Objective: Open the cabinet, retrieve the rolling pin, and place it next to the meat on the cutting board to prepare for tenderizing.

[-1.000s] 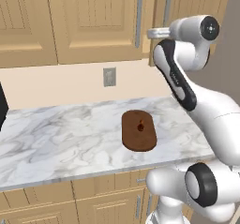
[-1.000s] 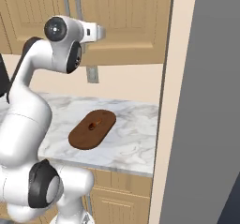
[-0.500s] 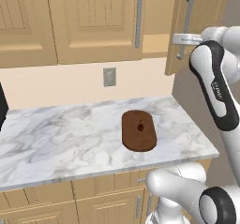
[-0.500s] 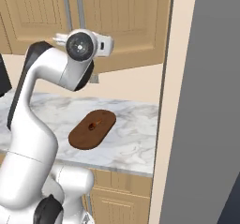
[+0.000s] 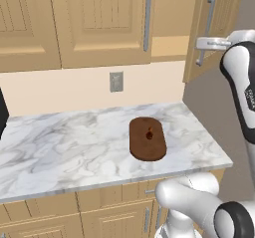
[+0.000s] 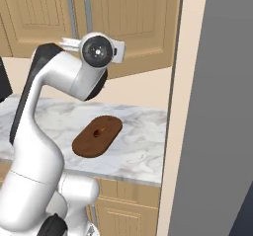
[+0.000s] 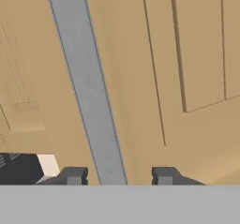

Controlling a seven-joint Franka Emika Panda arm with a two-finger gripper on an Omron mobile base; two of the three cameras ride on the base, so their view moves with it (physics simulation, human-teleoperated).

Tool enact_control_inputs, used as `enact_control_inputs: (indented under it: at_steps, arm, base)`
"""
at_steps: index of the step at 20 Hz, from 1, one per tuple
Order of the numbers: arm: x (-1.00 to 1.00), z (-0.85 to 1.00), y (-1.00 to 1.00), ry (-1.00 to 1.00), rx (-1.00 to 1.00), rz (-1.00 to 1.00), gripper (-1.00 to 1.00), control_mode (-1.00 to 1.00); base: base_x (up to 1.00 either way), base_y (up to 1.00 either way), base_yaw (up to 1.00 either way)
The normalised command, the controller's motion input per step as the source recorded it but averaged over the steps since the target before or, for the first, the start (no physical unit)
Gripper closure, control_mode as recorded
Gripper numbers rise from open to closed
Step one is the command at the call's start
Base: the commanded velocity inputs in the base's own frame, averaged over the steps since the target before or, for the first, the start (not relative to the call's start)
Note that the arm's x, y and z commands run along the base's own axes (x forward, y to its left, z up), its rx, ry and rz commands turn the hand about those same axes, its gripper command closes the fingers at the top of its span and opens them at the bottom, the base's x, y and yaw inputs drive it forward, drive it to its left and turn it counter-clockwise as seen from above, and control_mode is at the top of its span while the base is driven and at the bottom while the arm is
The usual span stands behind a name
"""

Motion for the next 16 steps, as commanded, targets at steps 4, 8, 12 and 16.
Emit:
enact_control_inputs:
  at_steps: [4,8,12,16]
  arm:
    - [-0.69,0.00,0.00,-0.02,-0.03,0.00,-1.00,-1.00]
    - [-0.71,0.00,0.05,-0.04,-0.09,0.00,-1.00,-1.00]
    - [-0.69,0.12,0.26,-0.07,-0.13,-0.03,-1.00,-1.00]
    - [-0.68,0.10,0.43,-0.11,-0.22,-0.10,-1.00,-1.00]
  base:
    - [0.00,0.00,0.00]
    - [0.00,0.00,0.00]
    - [0.00,0.00,0.00]
    - [0.00,0.00,0.00]
